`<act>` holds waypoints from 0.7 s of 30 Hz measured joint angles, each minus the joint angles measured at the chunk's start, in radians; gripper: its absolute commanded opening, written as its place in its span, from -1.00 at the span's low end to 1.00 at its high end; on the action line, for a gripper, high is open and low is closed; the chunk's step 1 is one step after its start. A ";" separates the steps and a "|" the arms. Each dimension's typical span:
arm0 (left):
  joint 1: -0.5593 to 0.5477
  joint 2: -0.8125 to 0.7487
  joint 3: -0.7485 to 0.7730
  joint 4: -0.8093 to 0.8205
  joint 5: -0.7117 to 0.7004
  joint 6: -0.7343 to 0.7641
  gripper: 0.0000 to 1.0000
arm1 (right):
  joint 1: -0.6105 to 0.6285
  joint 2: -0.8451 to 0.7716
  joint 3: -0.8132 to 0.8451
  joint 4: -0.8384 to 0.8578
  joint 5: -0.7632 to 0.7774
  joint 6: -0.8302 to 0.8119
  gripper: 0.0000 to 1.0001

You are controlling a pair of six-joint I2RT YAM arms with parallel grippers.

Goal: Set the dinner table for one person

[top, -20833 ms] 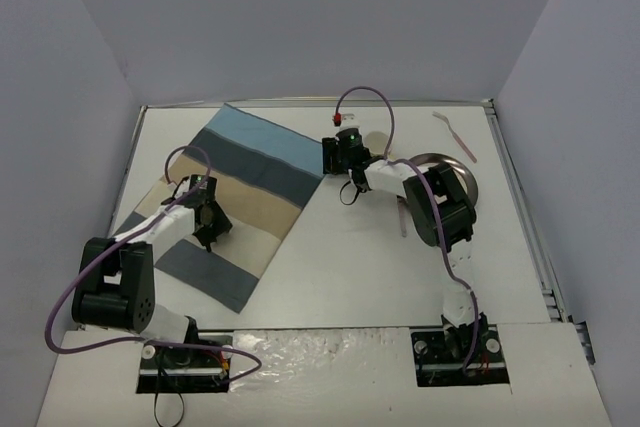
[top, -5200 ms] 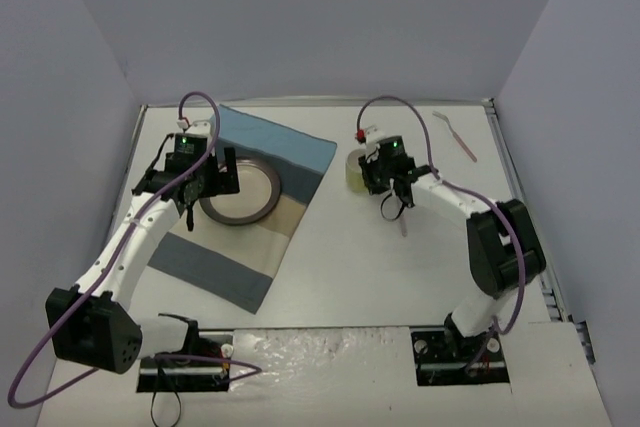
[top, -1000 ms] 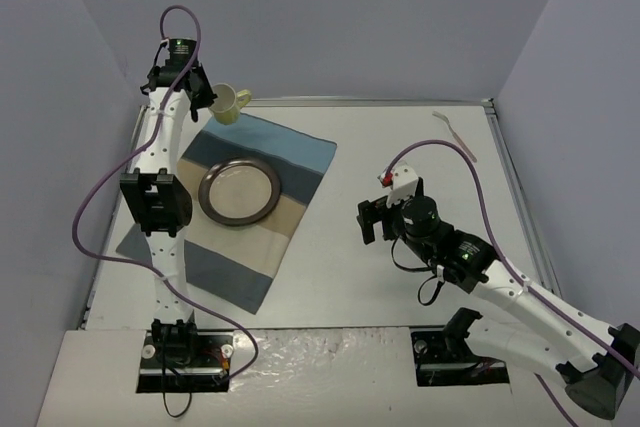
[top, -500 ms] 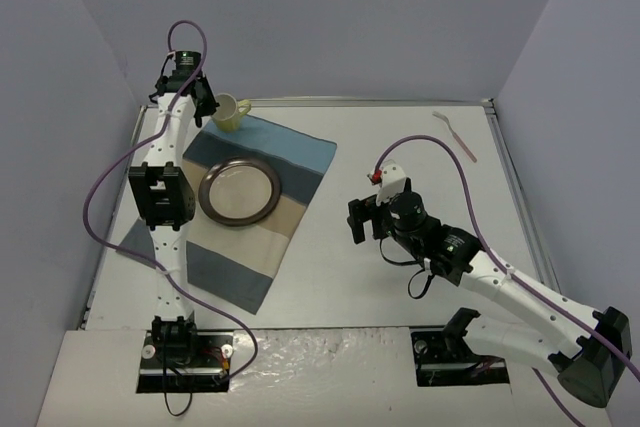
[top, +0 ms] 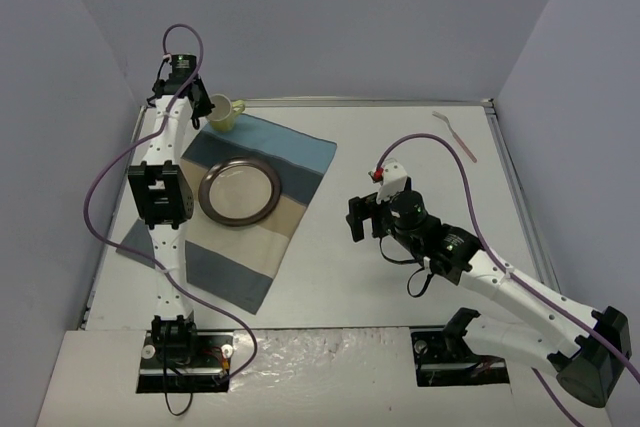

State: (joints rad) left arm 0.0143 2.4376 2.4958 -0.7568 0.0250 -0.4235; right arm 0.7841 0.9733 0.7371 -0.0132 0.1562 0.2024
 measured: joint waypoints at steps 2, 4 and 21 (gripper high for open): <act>0.005 0.001 -0.002 0.008 -0.004 0.001 -1.00 | 0.000 0.000 0.000 0.003 0.000 0.002 0.82; 0.008 0.004 -0.003 0.019 -0.005 0.001 -1.00 | -0.002 0.000 0.000 0.003 0.000 0.004 0.82; 0.013 0.048 -0.005 0.075 0.004 0.004 -0.58 | -0.012 0.021 0.000 0.009 -0.015 0.010 0.81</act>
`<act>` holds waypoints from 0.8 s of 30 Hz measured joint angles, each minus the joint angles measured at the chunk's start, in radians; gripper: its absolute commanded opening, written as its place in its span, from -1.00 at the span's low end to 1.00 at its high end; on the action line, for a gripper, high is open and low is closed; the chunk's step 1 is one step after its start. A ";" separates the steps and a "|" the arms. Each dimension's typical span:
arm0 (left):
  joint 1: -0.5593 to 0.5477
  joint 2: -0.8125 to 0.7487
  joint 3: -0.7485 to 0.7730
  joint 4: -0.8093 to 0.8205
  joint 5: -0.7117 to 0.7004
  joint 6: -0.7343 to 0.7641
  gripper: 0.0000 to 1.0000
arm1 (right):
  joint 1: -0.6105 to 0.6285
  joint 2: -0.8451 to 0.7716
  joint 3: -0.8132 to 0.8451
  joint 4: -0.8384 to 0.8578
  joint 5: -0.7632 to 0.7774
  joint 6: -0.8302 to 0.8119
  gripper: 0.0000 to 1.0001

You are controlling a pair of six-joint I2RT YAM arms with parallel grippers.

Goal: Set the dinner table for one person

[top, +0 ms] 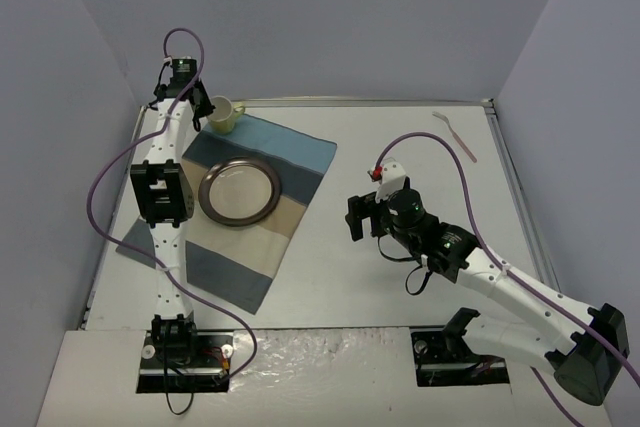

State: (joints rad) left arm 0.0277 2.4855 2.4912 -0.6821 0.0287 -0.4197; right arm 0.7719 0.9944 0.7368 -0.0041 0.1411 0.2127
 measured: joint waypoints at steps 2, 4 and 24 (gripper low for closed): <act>0.000 0.000 0.000 0.013 0.001 0.002 -0.48 | 0.000 0.000 0.000 0.000 -0.001 0.001 0.81; 0.000 0.000 0.000 0.023 0.001 0.000 -0.36 | 0.000 0.000 0.000 0.000 -0.001 0.001 0.81; 0.008 -0.048 0.002 -0.004 0.002 0.035 0.94 | -0.156 0.078 0.028 -0.025 -0.001 0.085 0.79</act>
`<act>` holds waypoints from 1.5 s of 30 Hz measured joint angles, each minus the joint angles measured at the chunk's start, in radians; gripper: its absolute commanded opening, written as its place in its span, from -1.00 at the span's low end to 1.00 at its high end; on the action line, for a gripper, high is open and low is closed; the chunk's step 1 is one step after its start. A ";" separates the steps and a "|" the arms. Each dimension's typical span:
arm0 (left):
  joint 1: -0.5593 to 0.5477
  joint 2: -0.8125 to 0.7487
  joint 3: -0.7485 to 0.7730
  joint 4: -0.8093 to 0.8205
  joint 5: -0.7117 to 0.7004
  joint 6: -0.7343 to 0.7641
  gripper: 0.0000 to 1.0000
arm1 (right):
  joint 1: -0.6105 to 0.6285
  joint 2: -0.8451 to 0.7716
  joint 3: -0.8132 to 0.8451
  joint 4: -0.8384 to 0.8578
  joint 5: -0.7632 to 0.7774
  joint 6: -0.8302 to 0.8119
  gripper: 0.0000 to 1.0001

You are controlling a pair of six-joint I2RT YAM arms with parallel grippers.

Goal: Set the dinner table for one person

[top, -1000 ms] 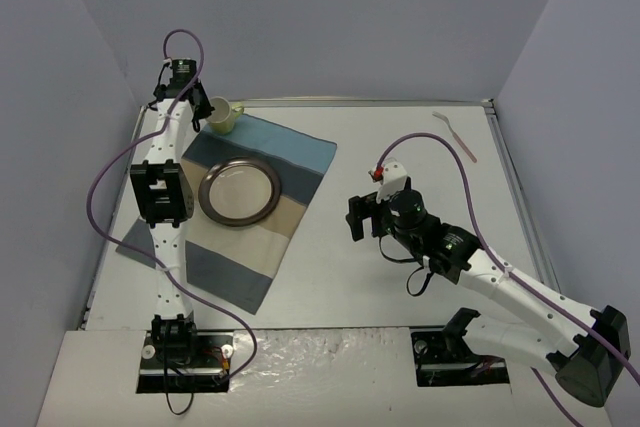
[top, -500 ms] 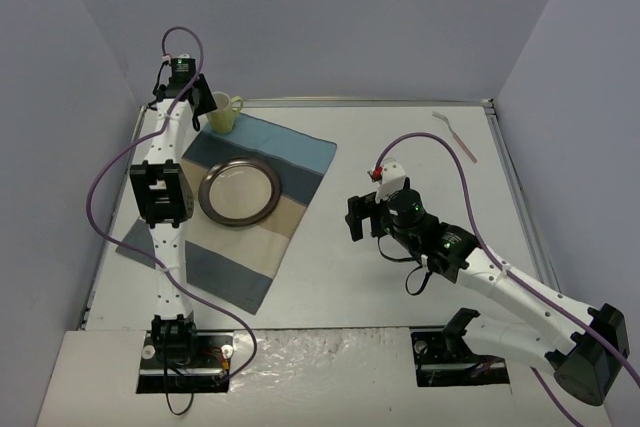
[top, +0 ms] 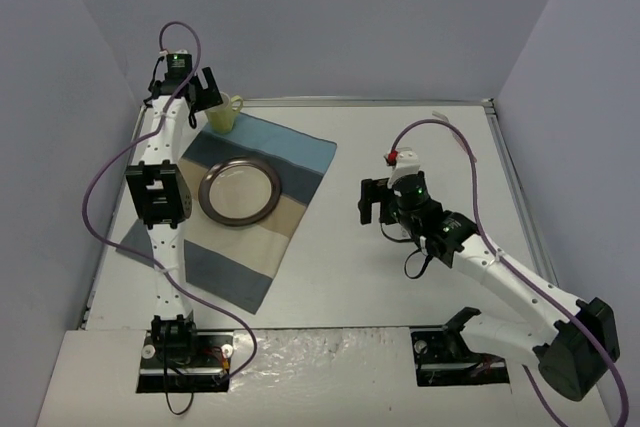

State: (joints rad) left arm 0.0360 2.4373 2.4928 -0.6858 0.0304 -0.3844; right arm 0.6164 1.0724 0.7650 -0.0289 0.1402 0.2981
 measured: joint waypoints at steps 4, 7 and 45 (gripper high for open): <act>0.000 -0.107 -0.001 -0.040 -0.005 0.018 0.94 | -0.120 0.086 0.037 -0.044 0.016 0.039 0.76; 0.000 -0.229 -0.013 -0.080 -0.005 0.029 0.94 | -0.190 0.177 0.079 -0.060 0.018 0.048 0.72; -0.019 -1.343 -1.411 0.017 -0.010 0.039 0.94 | -0.336 0.661 0.169 0.057 -0.090 -0.041 -0.83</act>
State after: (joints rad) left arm 0.0170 1.0939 1.0815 -0.6686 0.0206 -0.3451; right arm 0.2802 1.7331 0.9340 0.0278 0.0503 0.2574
